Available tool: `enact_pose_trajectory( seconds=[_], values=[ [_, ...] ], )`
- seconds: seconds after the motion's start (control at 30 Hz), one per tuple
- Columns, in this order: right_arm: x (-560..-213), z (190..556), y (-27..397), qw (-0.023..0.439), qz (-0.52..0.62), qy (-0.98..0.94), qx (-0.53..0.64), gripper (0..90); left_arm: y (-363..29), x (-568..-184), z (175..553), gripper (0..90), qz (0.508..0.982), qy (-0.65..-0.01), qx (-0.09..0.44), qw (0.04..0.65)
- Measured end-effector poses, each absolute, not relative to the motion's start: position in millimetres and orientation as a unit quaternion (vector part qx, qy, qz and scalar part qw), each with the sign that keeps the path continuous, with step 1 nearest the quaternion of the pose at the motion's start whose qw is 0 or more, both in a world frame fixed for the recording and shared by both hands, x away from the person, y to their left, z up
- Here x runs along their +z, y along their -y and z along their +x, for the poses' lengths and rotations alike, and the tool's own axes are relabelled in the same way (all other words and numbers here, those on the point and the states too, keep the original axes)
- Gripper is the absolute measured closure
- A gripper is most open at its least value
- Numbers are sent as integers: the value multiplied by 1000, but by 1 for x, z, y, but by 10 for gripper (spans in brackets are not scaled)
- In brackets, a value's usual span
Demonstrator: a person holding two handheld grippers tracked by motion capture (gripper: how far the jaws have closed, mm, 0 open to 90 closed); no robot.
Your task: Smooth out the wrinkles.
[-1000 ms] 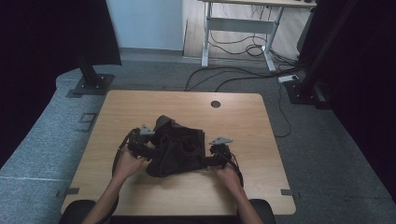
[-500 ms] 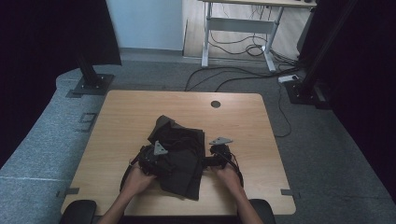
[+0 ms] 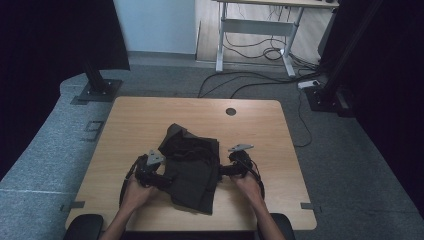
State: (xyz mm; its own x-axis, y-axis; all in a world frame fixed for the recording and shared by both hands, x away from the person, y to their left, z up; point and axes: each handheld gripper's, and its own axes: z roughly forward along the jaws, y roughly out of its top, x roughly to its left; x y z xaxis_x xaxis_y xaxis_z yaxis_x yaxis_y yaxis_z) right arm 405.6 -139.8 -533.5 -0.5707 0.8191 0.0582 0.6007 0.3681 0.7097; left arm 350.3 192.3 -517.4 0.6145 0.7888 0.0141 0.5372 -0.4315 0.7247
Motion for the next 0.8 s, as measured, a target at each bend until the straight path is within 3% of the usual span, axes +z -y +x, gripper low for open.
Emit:
enact_pose_trajectory(
  seconds=[0.2, 0.37, 0.57, 0.8],
  values=[
    [-491, 406, 145, 177, 424, -802, 382, 180, -191, -531, 351, 0, 827, -408, 162, 350],
    [-467, 412, 115, 166, 388, -815, 397, 143, -195, -538, 353, 0, 819, -425, 138, 360],
    [-475, 423, 61, 157, 354, -845, 370, 139, -198, -543, 354, 0, 813, -432, 126, 369],
    [-503, 436, 31, 199, 340, -864, 314, 147, -198, -544, 353, 0, 811, -434, 124, 371]
  ],
)
